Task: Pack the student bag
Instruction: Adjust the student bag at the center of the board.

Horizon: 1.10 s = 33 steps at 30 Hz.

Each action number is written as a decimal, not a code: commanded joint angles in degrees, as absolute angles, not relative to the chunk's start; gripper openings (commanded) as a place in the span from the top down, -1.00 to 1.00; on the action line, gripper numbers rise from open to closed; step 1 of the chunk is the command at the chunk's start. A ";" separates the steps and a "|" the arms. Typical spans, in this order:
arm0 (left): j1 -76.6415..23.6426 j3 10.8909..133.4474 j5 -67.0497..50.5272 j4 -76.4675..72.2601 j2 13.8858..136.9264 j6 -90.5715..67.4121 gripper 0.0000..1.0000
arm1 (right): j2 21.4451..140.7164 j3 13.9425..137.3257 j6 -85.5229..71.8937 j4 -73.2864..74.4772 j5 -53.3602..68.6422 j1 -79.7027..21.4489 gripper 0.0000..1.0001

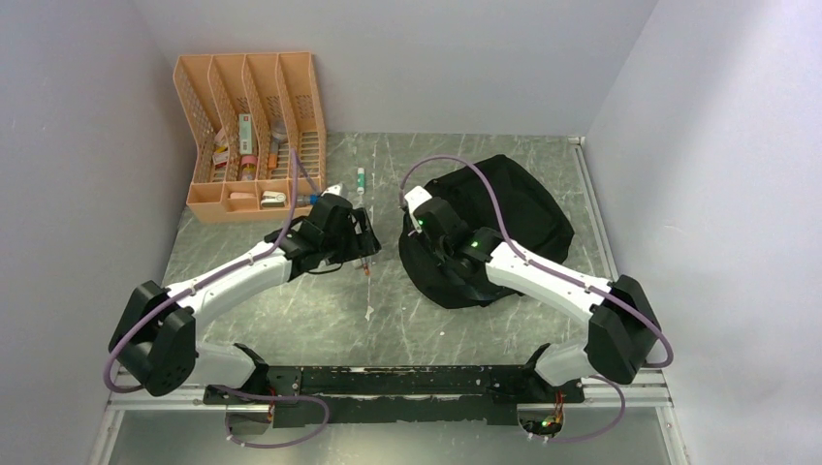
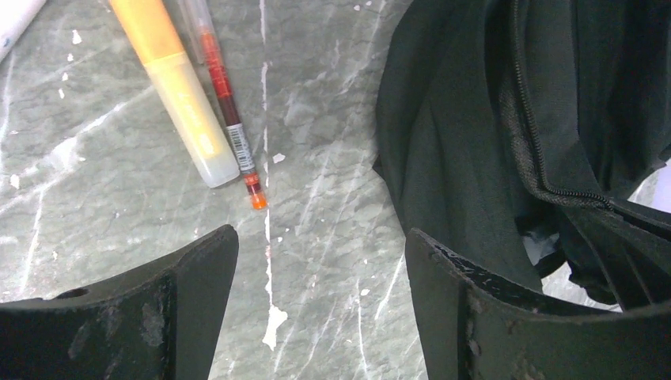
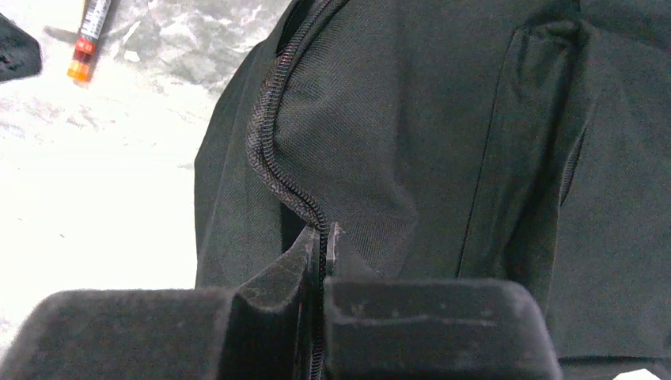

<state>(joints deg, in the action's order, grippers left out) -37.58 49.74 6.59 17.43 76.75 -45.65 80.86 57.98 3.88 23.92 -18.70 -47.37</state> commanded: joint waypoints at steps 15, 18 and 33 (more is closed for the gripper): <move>-40.02 55.88 0.53 10.59 79.40 -43.26 -0.64 | 74.31 63.32 -6.70 22.50 -2.60 -33.07 1.00; -40.65 57.46 0.53 11.21 80.82 -43.41 -0.65 | 73.28 63.23 -7.58 22.59 -1.12 -31.06 1.00; -45.68 66.08 4.75 12.78 92.32 -48.12 -0.64 | 68.38 59.06 -8.34 22.30 1.59 -28.19 1.00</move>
<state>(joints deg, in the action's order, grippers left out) -44.38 63.48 2.46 12.25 89.03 -45.76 71.09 60.05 -7.38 23.86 0.43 -28.71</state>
